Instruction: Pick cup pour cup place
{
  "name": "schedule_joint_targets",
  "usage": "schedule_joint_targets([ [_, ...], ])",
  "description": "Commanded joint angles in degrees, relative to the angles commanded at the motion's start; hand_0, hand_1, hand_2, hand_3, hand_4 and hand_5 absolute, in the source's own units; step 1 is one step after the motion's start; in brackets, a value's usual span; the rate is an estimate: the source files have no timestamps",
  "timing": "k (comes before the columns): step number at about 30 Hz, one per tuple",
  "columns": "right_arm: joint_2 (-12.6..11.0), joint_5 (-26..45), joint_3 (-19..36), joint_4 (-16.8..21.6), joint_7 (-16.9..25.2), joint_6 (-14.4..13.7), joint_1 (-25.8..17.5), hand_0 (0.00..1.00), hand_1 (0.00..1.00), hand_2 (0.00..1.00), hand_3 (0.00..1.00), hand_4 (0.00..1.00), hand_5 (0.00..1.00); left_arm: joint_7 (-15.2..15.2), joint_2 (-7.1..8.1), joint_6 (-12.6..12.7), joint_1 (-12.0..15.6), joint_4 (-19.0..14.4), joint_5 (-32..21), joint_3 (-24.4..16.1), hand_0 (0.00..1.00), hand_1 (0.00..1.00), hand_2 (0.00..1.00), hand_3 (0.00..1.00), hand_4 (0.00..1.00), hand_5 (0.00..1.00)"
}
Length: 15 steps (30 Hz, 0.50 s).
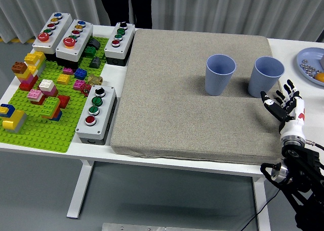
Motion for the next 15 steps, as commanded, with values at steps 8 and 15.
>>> schedule_joint_targets([
  [8,0.32,-0.34,-0.04,-0.54,-0.45,0.00,0.42,0.900,0.818,0.924,0.919,0.869,0.332,0.05,0.04,0.00,0.05,0.00,0.06,0.13,0.744,0.807,0.845,0.761,0.508,0.958],
  [15,0.66,-0.69,-0.79,-1.28,-0.74,0.00,1.18,0.900,0.819,0.919,0.918,0.872,0.331,0.00,0.06,0.00,0.15,0.00,-0.13,0.33,0.745,0.807,0.845,0.761,0.508,0.958],
])
